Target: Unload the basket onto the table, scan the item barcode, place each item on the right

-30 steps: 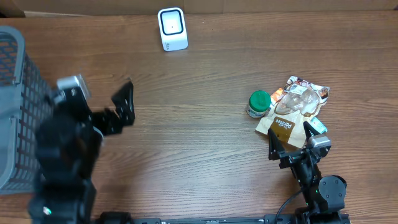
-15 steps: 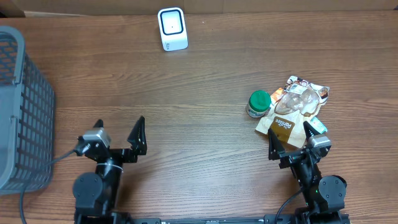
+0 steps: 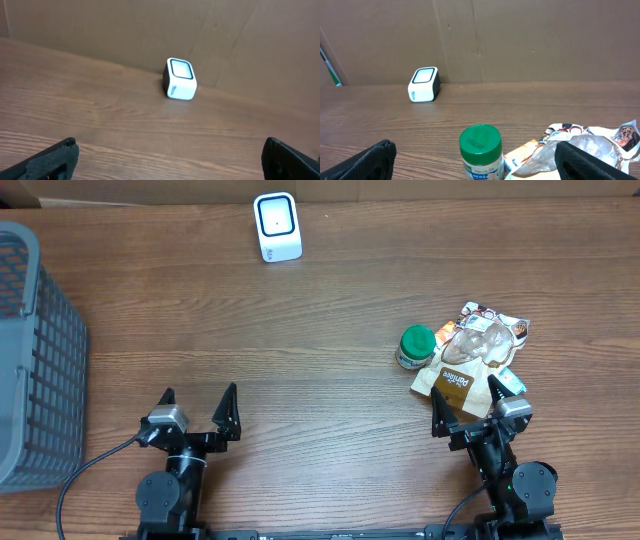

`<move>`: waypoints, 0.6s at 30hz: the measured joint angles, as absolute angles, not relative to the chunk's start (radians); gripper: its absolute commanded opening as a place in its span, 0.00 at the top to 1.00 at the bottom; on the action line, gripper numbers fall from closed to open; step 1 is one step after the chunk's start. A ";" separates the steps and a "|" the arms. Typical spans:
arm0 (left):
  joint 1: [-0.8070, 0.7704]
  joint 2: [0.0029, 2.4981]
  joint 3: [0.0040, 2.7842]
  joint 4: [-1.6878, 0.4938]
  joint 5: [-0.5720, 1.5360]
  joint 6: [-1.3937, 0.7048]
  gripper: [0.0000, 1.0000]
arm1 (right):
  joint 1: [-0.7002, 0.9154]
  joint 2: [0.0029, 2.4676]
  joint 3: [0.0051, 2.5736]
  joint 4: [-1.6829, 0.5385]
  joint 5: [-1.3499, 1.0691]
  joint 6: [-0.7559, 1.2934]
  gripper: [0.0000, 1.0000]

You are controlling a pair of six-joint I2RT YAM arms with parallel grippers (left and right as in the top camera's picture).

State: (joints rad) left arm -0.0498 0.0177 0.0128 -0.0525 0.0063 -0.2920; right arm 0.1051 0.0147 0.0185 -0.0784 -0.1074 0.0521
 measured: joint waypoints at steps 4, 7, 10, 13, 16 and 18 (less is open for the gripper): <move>-0.050 0.018 0.011 -0.062 0.004 -0.244 0.00 | 0.105 0.015 0.019 -0.078 -0.107 0.052 0.00; -0.050 0.017 0.010 -0.076 0.020 -0.176 0.01 | 0.105 0.015 0.019 -0.078 -0.107 0.052 0.00; -0.050 0.017 0.010 -0.074 0.043 -0.102 0.00 | 0.105 0.015 0.019 -0.078 -0.107 0.052 0.00; -0.050 0.017 0.010 -0.074 0.057 -0.049 0.00 | 0.105 0.015 0.019 -0.078 -0.107 0.052 0.00; -0.050 0.017 0.010 -0.073 0.063 -0.024 0.00 | 0.105 0.015 0.019 -0.078 -0.107 0.052 0.00; -0.050 0.017 0.010 -0.073 0.065 -0.016 0.01 | 0.105 0.015 0.019 -0.078 -0.107 0.052 0.00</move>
